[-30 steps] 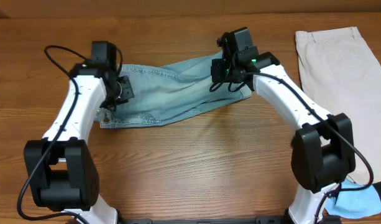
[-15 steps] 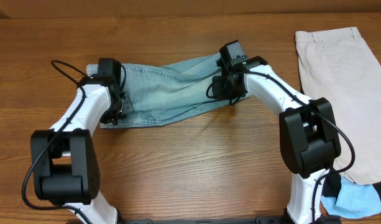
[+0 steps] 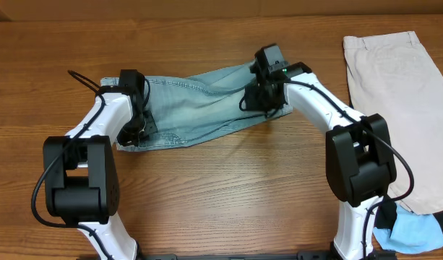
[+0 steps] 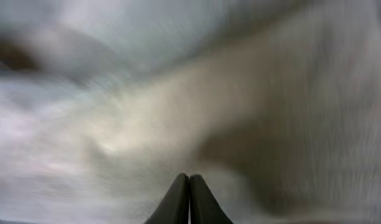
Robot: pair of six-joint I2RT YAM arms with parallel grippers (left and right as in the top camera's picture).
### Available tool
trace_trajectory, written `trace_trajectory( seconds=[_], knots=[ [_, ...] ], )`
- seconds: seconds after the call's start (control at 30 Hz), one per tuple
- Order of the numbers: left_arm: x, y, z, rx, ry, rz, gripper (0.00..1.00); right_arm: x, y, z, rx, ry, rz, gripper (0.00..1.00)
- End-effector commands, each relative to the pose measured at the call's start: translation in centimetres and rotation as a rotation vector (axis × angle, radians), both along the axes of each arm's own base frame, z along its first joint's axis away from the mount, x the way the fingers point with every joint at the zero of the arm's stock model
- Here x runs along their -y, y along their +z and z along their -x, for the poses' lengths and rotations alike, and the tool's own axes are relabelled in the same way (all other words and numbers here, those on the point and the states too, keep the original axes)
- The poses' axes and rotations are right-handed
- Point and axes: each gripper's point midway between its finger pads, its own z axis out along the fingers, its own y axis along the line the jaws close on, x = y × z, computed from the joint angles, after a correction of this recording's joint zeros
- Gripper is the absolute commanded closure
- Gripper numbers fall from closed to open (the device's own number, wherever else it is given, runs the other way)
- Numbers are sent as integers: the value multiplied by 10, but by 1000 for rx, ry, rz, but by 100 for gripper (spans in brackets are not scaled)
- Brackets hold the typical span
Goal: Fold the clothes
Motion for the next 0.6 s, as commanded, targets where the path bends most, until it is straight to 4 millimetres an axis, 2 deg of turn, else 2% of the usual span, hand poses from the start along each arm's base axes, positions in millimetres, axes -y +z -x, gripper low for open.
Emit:
trace_trajectory(
  seconds=[0.0, 0.13, 0.33, 0.57],
  knots=[
    [0, -46, 41, -178, 21, 4, 96, -10, 24, -20, 84, 3, -48, 94],
    [0, -46, 41, -178, 21, 4, 96, -14, 19, -29, 110, 3, -59, 94],
    [-1, -46, 41, -178, 24, 4, 96, -20, -9, -31, 82, 13, -61, 95],
    [-2, -47, 40, -174, 27, 4, 96, -45, -26, -55, 150, -4, -152, 96]
  ],
)
